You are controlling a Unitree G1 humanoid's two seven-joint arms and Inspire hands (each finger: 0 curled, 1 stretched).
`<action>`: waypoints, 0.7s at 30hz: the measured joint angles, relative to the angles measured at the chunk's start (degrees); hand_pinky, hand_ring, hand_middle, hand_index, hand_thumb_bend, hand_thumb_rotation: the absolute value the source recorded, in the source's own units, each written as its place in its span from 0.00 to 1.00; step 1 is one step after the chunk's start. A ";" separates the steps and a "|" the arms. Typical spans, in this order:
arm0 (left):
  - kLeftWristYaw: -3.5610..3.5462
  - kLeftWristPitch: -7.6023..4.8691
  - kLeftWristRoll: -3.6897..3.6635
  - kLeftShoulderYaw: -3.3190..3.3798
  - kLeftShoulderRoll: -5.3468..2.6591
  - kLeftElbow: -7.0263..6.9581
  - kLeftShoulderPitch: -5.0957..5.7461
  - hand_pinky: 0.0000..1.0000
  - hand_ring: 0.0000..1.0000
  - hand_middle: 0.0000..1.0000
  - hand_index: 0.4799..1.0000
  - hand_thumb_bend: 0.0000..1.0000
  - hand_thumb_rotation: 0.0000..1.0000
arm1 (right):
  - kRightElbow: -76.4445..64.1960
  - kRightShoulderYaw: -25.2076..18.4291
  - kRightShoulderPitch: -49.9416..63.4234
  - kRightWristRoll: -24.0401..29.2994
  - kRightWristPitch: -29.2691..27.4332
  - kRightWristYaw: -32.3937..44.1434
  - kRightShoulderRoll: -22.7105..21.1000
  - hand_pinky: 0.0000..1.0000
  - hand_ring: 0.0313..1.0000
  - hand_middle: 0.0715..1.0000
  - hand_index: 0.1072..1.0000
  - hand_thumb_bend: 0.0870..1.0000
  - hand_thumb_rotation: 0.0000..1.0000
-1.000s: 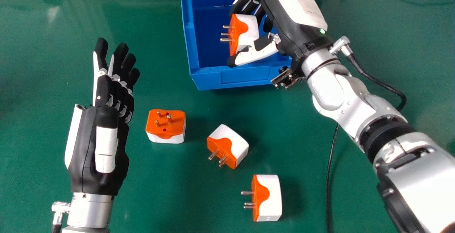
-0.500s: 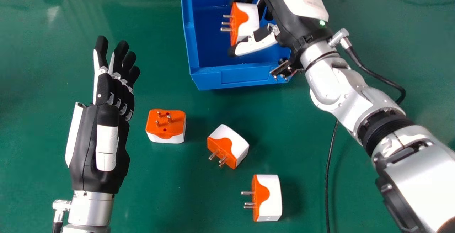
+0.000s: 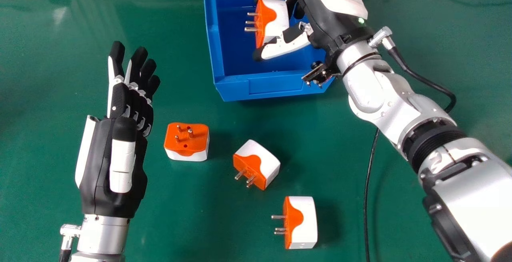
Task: Pick all objects and put in blue box
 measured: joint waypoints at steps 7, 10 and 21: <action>0.04 0.04 -0.22 0.00 -0.02 0.00 -0.05 0.99 0.99 1.00 0.97 0.85 0.91 | -0.01 -0.32 -0.03 0.02 -0.69 0.84 -0.13 0.64 0.69 0.71 0.70 0.93 0.12; 0.07 0.06 -0.22 0.00 -0.03 0.00 -0.13 0.99 0.99 1.00 0.97 0.85 0.91 | -0.01 -0.56 -0.05 0.23 -1.08 1.37 -0.16 0.65 0.71 0.73 0.72 0.95 0.14; 0.10 0.08 -0.19 -0.01 -0.03 0.00 -0.32 0.99 0.99 1.00 0.97 0.87 0.91 | -0.02 -1.11 -0.05 1.25 -1.28 1.55 -0.28 0.68 0.73 0.76 0.74 0.97 0.16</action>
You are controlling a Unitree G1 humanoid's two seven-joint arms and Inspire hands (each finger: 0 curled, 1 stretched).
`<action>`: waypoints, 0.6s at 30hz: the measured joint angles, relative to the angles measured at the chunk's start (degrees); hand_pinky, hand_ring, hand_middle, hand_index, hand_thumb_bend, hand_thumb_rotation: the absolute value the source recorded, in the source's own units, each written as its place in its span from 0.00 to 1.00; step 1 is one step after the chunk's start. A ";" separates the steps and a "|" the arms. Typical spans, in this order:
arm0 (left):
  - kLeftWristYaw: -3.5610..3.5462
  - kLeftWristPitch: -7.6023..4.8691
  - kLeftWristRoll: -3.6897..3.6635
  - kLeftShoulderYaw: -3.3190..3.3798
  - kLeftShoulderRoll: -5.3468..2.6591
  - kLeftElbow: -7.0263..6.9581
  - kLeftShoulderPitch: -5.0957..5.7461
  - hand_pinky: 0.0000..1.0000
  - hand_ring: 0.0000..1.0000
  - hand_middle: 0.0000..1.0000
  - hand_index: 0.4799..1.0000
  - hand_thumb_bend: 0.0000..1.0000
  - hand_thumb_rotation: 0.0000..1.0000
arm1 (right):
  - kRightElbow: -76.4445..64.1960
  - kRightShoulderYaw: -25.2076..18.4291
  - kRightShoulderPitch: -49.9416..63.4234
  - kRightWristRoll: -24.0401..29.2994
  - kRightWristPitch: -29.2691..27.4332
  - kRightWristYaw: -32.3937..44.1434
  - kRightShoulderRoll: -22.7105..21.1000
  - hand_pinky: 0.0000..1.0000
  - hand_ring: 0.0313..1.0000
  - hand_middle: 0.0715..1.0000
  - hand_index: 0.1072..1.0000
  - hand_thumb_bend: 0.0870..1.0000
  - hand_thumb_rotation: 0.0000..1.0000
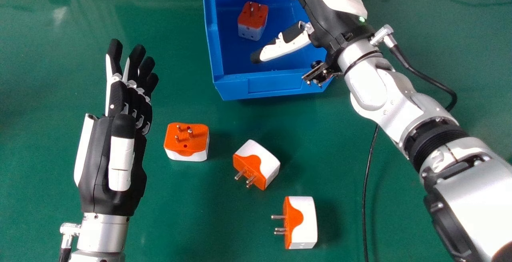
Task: Pick all objects and put in blue box
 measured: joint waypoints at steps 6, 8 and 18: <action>0.01 -0.04 0.04 0.06 0.01 0.00 0.00 0.99 0.99 1.00 0.97 0.87 0.91 | -0.42 -0.14 0.02 0.40 -2.17 -0.05 -0.64 0.68 0.73 0.76 0.75 0.98 0.17; 0.00 -0.06 0.06 0.11 0.01 0.01 0.00 0.99 0.99 1.00 0.97 0.87 0.91 | -1.05 -0.38 0.07 0.78 -3.51 -0.26 -1.02 0.68 0.73 0.76 0.75 0.98 0.16; -0.13 -0.11 0.18 0.43 0.04 0.54 -0.17 0.99 1.00 1.00 0.98 0.87 0.90 | -9.13 -2.54 6.33 2.50 -11.83 -3.34 -2.91 0.62 0.70 0.73 0.73 0.97 0.17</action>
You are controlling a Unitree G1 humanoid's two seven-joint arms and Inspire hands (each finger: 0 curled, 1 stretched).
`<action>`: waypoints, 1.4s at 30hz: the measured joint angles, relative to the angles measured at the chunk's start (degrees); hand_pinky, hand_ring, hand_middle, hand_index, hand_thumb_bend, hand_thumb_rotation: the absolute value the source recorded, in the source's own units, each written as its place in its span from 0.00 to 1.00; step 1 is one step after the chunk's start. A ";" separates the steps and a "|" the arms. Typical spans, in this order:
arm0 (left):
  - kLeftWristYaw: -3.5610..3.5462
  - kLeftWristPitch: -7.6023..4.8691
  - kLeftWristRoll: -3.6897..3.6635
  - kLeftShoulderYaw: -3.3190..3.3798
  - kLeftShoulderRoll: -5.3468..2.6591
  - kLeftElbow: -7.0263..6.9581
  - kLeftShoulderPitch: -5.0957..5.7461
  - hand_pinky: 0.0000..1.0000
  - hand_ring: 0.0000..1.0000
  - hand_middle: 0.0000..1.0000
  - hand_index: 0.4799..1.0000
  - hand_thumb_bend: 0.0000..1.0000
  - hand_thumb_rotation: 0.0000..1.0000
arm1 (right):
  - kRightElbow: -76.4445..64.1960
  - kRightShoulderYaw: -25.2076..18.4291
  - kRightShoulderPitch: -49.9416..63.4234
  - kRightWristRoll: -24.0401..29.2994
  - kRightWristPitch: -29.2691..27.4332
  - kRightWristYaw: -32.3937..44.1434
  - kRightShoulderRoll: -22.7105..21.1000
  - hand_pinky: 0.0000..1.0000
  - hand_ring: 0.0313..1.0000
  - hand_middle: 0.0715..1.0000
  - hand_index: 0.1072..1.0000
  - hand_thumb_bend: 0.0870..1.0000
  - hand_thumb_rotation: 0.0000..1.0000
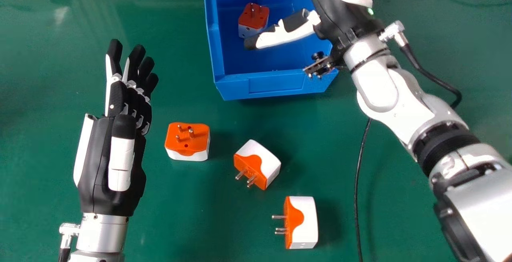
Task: Pick all objects and put in blue box
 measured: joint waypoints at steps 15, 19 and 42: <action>0.16 -0.04 0.45 0.03 0.00 -0.03 0.20 1.00 1.00 1.00 0.99 0.87 0.91 | -20.56 -6.38 17.40 4.13 -7.02 0.77 -3.67 0.51 0.63 0.69 0.69 0.93 0.15; 0.52 -0.06 0.70 0.11 0.00 -0.08 0.34 1.00 1.00 1.00 1.00 0.88 0.91 | -27.03 -8.23 23.61 6.01 -7.89 3.09 -5.35 0.50 0.63 0.68 0.69 0.93 0.16; 1.44 -0.30 1.27 0.09 0.06 0.05 0.39 1.00 1.00 1.00 1.00 0.87 0.92 | -46.60 -14.93 49.35 7.31 -8.25 7.26 -6.97 0.48 0.61 0.67 0.68 0.93 0.20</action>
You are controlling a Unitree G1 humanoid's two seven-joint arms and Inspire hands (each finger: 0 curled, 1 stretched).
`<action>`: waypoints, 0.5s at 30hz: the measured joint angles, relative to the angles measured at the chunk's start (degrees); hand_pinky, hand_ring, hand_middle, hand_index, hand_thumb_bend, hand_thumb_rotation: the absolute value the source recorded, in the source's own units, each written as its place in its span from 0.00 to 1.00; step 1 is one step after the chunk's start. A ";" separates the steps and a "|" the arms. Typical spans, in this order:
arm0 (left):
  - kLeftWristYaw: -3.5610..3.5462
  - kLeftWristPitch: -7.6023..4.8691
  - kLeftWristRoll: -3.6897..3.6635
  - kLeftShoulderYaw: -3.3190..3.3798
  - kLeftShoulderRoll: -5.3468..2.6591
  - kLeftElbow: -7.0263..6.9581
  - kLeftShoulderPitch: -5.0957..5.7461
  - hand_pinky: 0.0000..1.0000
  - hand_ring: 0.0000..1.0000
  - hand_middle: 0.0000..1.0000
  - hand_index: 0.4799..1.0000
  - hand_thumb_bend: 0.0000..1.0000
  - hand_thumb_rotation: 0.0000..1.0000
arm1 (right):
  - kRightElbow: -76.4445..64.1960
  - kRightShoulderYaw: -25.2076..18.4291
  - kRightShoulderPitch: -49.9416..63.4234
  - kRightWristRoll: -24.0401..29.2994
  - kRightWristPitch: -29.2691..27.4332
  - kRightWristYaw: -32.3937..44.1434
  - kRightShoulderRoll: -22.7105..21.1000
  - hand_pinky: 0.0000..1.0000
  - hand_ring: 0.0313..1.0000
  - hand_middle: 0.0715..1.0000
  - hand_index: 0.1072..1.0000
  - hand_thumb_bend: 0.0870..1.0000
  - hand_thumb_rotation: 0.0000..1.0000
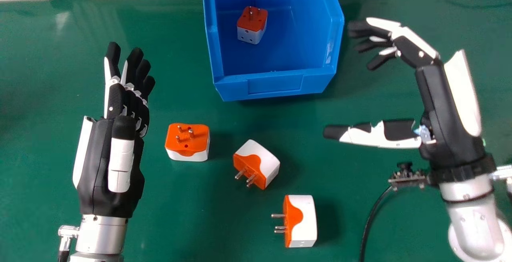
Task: Pick all objects and put in blue box
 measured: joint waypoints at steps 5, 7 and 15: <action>-0.33 0.03 -0.26 -0.05 -0.01 0.00 -0.06 1.00 1.00 1.00 1.00 0.88 0.92 | -0.26 -0.11 3.32 0.62 -0.37 1.59 -0.01 0.48 0.61 0.67 0.68 0.92 0.21; -0.40 0.03 -0.59 -0.05 -0.02 0.03 -0.10 1.00 1.00 1.00 1.00 0.89 0.92 | -0.26 -0.15 4.42 1.50 -0.83 2.39 -0.01 0.48 0.60 0.67 0.68 0.92 0.21; -1.49 0.10 -0.96 -0.12 -0.03 0.33 -0.52 1.00 1.00 1.00 1.00 0.89 0.92 | -0.20 -0.61 7.53 4.12 -2.29 3.95 0.44 0.48 0.60 0.68 0.68 0.92 0.20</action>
